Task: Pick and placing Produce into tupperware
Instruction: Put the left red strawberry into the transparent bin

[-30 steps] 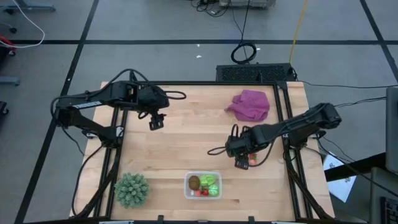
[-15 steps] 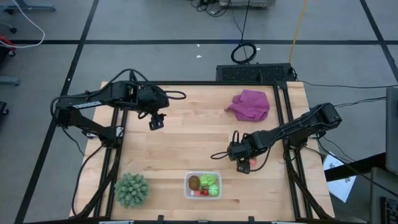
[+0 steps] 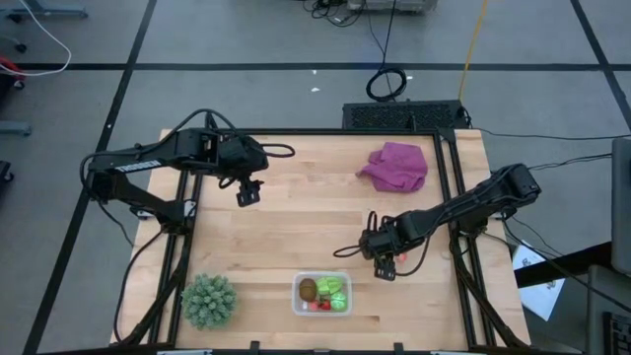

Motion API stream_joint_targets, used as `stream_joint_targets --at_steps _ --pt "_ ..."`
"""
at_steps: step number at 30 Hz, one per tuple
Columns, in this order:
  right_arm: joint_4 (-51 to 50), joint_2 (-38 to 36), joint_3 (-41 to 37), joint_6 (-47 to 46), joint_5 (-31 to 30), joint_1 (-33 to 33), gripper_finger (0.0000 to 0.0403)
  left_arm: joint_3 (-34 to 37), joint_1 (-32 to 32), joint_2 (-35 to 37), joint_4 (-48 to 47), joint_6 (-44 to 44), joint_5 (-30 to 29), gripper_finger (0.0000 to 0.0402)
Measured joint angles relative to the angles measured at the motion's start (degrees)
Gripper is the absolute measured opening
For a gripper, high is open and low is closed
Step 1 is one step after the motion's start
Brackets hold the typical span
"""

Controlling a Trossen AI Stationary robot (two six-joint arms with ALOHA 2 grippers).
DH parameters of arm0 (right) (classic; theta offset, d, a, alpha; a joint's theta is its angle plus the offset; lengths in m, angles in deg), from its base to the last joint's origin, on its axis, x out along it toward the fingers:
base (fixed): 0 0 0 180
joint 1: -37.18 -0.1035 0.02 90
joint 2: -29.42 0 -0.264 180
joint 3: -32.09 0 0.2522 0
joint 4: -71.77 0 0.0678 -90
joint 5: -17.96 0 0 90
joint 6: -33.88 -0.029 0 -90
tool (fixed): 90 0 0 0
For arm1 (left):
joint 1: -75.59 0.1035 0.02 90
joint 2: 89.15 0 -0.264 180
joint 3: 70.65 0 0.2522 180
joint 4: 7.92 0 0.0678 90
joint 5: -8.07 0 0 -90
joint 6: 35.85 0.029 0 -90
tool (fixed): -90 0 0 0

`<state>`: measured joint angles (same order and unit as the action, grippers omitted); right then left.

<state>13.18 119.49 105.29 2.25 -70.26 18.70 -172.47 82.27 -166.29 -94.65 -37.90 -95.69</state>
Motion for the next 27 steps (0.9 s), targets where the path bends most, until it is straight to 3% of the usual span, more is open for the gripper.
stream_joint_targets --at_steps 15,27 --pt "0.60 4.68 -0.29 2.33 1.49 0.00 0.0267 -0.01 0.00 0.00 -0.04 -0.01 0.26 0.0280" --pt "6.33 4.59 -4.87 -0.67 3.12 0.00 0.0267 -0.01 0.00 0.00 -0.04 -0.25 0.39 0.0280"
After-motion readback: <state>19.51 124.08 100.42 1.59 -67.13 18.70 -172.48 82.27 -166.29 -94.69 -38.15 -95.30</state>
